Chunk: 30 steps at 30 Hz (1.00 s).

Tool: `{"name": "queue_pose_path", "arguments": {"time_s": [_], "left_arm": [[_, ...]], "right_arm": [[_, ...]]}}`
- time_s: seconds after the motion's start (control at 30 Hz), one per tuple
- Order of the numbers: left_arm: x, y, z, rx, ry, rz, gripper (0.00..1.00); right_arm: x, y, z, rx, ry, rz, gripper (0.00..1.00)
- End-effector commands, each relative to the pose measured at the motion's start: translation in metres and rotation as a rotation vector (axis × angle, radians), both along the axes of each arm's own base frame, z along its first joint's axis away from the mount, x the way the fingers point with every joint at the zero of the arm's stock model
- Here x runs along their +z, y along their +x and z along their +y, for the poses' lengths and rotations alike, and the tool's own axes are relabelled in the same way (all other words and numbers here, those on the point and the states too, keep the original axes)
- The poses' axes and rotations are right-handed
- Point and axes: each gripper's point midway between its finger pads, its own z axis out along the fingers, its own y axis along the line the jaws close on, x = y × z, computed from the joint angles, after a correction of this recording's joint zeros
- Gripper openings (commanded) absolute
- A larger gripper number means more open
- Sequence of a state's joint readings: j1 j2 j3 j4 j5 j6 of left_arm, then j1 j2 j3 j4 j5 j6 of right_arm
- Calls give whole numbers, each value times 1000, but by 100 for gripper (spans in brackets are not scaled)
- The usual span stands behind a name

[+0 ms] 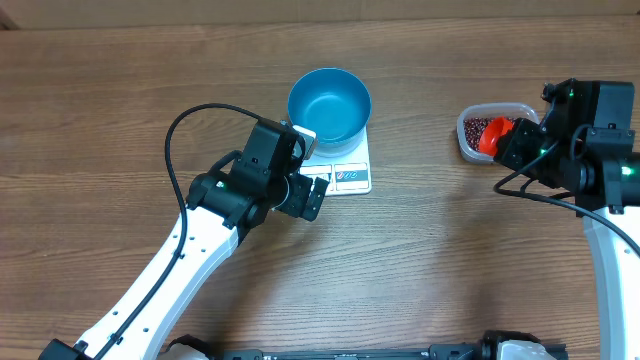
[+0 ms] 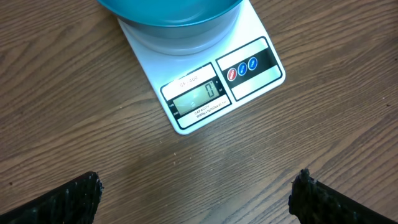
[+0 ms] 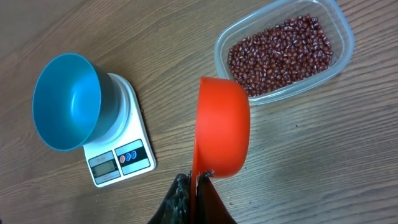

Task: Scoop item into bowl and weigh 150g on scale
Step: 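Move the red scoop with the right gripper over the bean tub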

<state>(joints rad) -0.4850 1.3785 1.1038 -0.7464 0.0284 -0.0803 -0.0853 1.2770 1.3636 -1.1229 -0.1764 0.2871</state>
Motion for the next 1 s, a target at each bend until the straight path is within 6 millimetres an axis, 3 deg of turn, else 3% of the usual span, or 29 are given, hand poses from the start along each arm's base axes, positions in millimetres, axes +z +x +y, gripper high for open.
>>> {"name": "queue_pose_path", "arguments": {"time_s": [0.0,0.7,0.97], "left_arm": [[-1,-1,-2,-2,0,2,99],[0,0,-3,-37,15,-17,100],[0,0,-3,-37,15,-17,100]], "right_arm": [[14,4,-2,1,-10,-39,4],[15,6,-2,19,-24,-54,4],[34,23,-15,35,-81,-56,3]]}}
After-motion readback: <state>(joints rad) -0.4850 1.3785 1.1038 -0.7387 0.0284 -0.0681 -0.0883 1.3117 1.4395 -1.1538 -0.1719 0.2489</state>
